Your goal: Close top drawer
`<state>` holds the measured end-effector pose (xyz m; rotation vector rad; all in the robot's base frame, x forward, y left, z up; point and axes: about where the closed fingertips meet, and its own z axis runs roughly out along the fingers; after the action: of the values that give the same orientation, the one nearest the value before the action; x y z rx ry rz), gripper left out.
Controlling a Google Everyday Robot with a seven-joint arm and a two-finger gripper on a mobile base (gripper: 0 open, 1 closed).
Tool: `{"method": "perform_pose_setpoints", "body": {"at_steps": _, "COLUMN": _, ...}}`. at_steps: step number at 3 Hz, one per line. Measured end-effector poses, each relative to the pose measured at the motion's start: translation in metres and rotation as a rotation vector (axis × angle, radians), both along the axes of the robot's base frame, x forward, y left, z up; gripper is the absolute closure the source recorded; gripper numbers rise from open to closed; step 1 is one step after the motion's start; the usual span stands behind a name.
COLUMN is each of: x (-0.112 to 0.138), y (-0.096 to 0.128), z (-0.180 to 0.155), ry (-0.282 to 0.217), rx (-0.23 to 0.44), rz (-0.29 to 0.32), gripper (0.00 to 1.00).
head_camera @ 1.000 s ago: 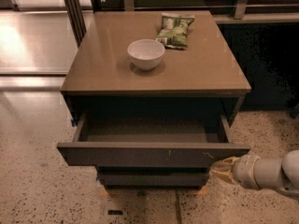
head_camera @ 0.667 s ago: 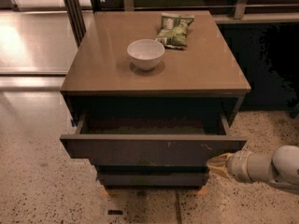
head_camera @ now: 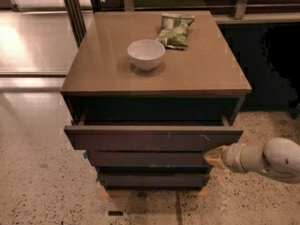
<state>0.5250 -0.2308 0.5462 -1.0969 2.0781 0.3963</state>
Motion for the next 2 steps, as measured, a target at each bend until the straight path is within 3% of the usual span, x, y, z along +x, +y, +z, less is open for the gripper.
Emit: {"method": "perform_pose_setpoints", "body": {"at_steps": 2, "x": 0.039, "y": 0.000, "z": 0.056, "ry": -0.085, "rx": -0.152, "rz": 0.012, "gripper": 1.00}}
